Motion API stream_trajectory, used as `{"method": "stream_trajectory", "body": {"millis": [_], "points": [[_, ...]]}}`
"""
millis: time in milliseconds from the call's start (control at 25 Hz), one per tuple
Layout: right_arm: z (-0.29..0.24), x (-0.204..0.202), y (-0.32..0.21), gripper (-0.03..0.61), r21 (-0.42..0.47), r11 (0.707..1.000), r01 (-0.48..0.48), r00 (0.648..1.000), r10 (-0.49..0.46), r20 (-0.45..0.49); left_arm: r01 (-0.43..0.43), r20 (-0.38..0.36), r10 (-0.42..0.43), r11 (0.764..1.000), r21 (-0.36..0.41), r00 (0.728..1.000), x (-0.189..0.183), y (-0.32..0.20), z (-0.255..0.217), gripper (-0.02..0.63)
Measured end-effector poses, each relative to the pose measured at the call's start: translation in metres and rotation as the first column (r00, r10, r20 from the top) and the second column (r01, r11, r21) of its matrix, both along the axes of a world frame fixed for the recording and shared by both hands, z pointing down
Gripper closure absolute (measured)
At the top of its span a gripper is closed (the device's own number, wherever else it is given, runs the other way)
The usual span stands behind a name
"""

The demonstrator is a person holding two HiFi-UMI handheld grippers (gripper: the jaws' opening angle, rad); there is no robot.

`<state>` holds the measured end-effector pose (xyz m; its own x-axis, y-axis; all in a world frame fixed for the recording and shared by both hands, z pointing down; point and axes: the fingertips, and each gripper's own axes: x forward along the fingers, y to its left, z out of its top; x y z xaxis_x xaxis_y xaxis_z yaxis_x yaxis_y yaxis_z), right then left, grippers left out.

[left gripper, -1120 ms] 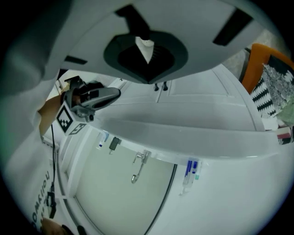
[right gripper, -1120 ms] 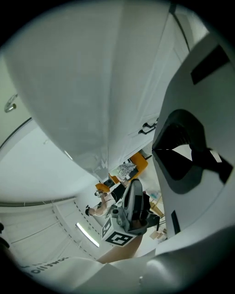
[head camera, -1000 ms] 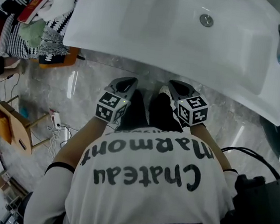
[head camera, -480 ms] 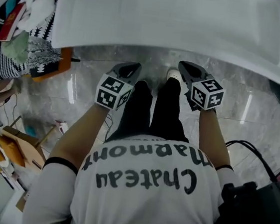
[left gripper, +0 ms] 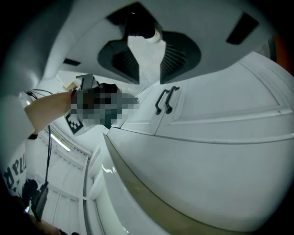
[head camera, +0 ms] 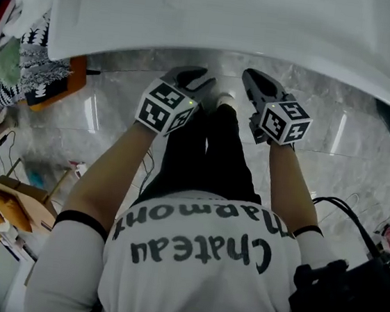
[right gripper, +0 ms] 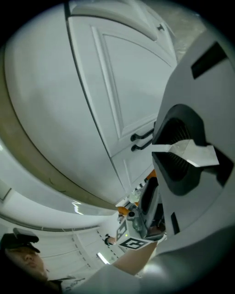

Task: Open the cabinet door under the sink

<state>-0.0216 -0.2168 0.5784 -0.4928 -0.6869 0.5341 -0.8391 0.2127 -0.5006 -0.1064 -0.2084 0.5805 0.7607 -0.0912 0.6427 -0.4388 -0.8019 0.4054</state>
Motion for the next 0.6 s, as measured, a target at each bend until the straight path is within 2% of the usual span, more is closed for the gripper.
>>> {"method": "stream_trajectory", "body": {"millis": [40,80,240,440,600], "points": [[0.003,-0.007,0.002,0.5,-0.009,0.999,0.038,0.999,-0.038,-0.014,0.005,0.004,-0.005,1.0,0.002,1.0,0.0,-0.001,0.003,0.473],[0.006,-0.013,0.004,0.446,-0.016,0.997,0.071,0.997,-0.071,-0.02,0.013,0.008,-0.013,1.0,0.005,1.0,0.0,-0.002,0.006,0.46],[0.013,-0.013,-0.003,0.448,0.016,0.995,0.098,0.995,-0.097,-0.019,0.069,0.006,-0.069,0.997,0.041,0.998,0.004,-0.009,0.02,0.46],[0.036,-0.006,-0.016,0.448,0.066,0.988,0.139,0.987,-0.133,-0.091,0.144,-0.03,-0.142,0.985,0.097,0.989,0.02,-0.031,0.041,0.46],[0.049,-0.008,-0.027,0.451,0.11,0.981,0.161,0.983,-0.149,-0.107,0.123,-0.031,-0.12,0.981,0.151,0.992,0.033,-0.042,0.056,0.46]]}}
